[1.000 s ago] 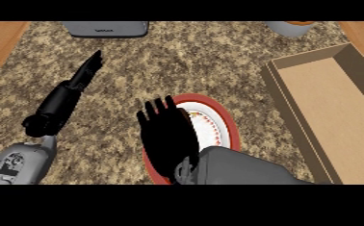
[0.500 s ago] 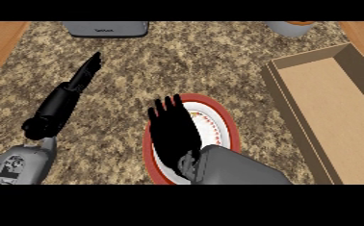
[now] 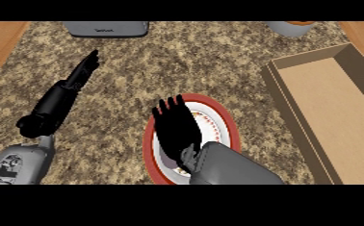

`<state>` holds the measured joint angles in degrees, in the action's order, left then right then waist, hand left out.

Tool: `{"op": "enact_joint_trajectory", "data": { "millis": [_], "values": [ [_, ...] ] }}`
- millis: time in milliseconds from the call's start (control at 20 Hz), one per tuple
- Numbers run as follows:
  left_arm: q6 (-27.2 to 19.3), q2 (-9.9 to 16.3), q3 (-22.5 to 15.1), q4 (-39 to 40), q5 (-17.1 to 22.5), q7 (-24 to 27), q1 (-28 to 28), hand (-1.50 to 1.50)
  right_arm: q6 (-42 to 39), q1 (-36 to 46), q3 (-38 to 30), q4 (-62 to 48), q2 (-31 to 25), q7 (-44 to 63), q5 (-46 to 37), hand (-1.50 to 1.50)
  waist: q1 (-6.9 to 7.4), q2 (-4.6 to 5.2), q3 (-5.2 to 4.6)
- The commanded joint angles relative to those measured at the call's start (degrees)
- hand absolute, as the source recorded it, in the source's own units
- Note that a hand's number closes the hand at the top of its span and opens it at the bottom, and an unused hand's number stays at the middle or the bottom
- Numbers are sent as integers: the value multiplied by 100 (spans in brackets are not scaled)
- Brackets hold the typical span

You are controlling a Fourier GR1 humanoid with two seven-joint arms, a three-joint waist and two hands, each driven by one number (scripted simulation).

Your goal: Pick the sweet potato from the plate and place it in the cardboard box

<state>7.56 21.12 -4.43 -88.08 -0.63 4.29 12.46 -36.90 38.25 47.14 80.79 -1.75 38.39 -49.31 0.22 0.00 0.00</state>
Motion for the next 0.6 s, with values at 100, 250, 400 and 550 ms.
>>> {"op": "enact_joint_trajectory", "data": {
  "millis": [100,250,400,550],
  "values": [
    [256,-54,227,548,-103,270,186,0,244,-235,66,-390,124,-179,-760,-150,-18,5,-1],
    [-47,-347,101,592,-414,165,327,0,291,-247,-65,-430,-235,-511,-769,-150,-37,7,0],
    [139,-411,114,101,-373,74,-5,0,445,-288,-197,-754,169,-509,-861,-150,3,1,0],
    [70,-516,131,237,-476,66,75,0,586,-552,-377,-667,-263,-1090,-1085,-150,-19,3,0]
  ]
}}
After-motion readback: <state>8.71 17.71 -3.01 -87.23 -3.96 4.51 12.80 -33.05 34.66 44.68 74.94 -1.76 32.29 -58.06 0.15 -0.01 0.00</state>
